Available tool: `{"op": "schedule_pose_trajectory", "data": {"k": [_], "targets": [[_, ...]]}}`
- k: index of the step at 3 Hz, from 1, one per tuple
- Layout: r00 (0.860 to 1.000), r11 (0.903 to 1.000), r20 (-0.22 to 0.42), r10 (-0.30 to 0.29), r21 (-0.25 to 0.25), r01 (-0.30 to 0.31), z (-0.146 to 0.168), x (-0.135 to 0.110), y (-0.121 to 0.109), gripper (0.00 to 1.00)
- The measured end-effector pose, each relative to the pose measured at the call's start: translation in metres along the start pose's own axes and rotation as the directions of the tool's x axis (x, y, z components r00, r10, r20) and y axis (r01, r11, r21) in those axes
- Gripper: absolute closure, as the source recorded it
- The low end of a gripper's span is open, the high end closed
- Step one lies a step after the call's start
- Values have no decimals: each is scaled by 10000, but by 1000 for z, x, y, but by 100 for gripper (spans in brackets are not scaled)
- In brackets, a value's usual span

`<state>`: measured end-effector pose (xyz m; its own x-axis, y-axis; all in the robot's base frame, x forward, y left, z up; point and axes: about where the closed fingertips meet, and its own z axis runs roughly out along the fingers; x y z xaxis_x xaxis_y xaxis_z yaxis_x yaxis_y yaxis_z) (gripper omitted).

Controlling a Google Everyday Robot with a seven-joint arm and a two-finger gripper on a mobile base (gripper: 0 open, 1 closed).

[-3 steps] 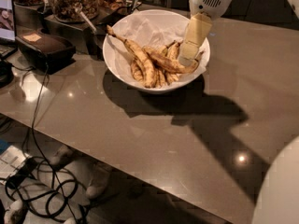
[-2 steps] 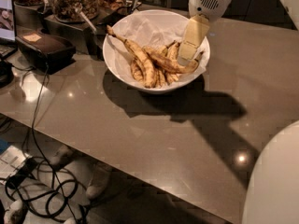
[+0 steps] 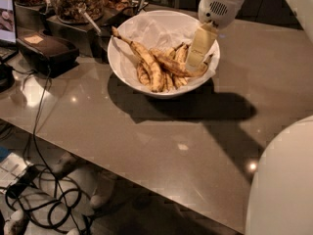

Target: Pick banana from white bowl

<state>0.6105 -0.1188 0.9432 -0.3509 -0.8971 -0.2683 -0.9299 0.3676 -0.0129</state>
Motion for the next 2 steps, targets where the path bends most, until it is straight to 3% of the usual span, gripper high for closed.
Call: {"op": "schedule_pose_trajectory", "data": {"k": [1, 2], "targets": [[9998, 10000, -177, 18, -40, -18, 6, -1, 0, 30], [9993, 10000, -380, -45, -43, 44, 11, -3, 0, 49]]}}
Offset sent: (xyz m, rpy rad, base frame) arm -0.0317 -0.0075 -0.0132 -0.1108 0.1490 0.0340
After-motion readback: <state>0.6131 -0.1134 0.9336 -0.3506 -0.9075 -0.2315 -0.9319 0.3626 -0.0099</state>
